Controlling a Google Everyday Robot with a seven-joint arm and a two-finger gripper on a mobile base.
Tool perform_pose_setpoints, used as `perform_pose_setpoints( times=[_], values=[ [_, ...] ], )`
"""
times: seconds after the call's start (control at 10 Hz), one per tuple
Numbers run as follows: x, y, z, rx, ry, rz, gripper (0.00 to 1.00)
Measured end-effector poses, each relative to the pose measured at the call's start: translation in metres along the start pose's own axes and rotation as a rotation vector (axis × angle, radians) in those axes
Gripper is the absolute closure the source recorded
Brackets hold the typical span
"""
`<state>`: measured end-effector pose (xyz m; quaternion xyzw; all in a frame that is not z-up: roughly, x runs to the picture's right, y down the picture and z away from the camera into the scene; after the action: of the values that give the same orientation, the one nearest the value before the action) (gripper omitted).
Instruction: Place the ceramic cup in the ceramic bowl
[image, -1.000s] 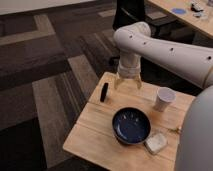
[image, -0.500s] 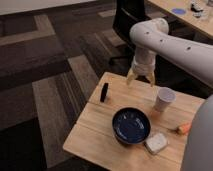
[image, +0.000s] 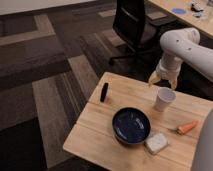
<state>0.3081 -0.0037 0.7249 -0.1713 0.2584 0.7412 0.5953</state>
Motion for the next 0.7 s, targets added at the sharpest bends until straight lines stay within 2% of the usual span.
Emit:
perform_pose_setpoints(
  times=[0.2, 0.4, 0.7],
  values=[
    [-0.002, -0.01, 0.016, -0.014, 0.001, 0.006, 0.35],
    [-0.005, -0.004, 0.032, -0.025, 0.012, -0.024, 0.35],
    [-0.005, 0.01, 0.057, -0.012, 0.05, -0.08, 0.35]
  ],
)
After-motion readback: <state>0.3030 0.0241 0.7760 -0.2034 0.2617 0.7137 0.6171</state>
